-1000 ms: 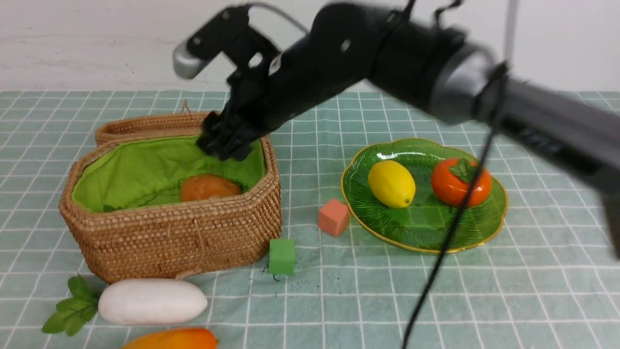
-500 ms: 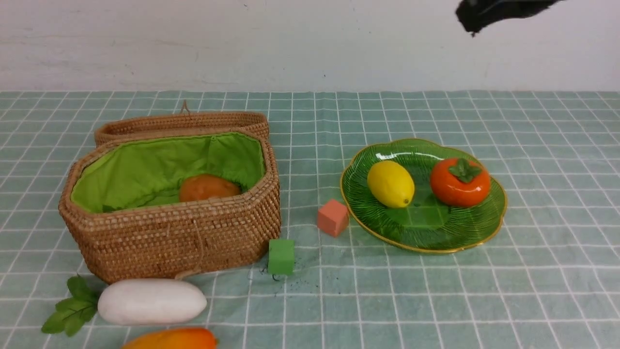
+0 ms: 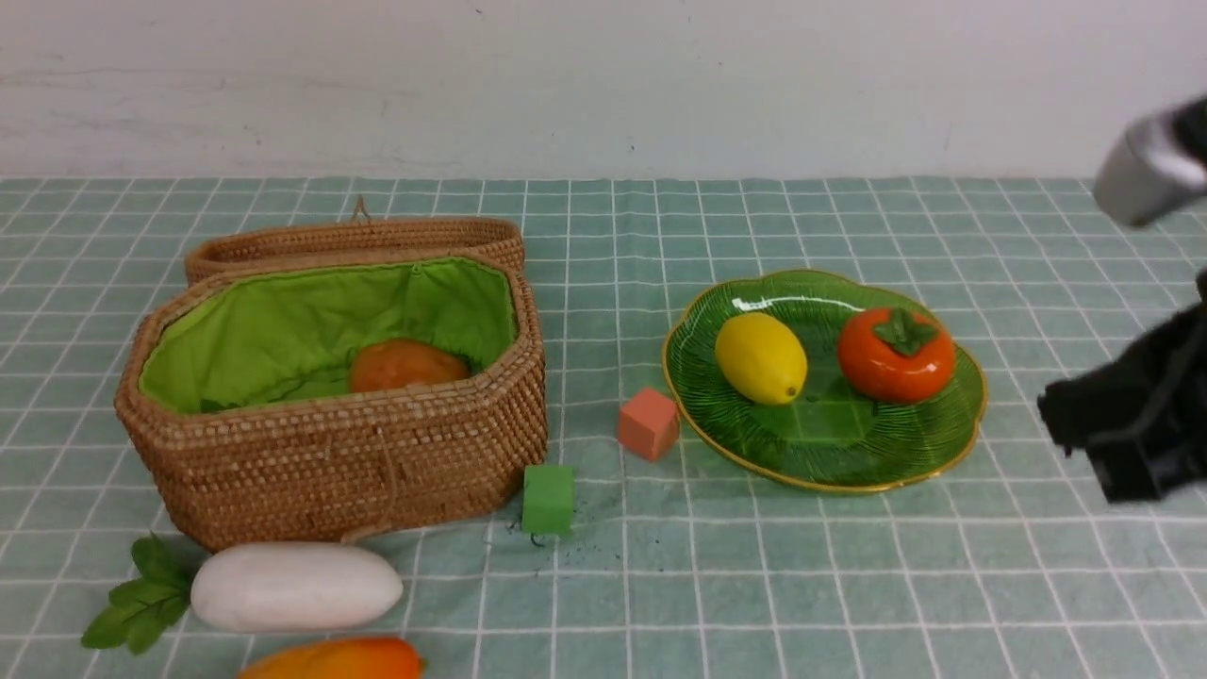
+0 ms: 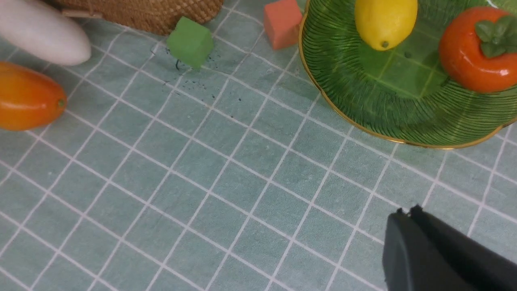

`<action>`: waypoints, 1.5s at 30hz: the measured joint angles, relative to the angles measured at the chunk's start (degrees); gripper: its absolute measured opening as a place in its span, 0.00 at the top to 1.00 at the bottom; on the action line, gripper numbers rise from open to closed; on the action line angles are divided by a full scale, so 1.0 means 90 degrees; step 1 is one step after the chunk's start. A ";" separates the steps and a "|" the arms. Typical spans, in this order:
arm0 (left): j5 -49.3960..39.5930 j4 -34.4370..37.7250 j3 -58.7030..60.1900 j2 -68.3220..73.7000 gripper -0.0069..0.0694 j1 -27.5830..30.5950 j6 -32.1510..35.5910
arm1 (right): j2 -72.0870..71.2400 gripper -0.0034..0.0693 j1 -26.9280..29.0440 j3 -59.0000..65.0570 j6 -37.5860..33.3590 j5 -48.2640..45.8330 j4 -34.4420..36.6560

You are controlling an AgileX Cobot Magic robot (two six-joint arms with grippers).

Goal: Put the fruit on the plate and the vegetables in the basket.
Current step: Grab the mango with your left arm and place it on the right plate

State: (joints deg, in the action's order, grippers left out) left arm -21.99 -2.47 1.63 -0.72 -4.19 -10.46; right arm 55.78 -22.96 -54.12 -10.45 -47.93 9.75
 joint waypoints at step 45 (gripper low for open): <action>-0.0006 0.0000 0.0000 0.0000 0.60 0.0000 0.0000 | -0.2208 0.93 -0.0053 0.2382 -0.0324 0.1519 0.0000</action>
State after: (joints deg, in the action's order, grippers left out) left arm -22.05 -2.47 1.63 -0.72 -4.19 -10.46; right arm 35.91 -23.43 -32.68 -13.36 -34.27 9.75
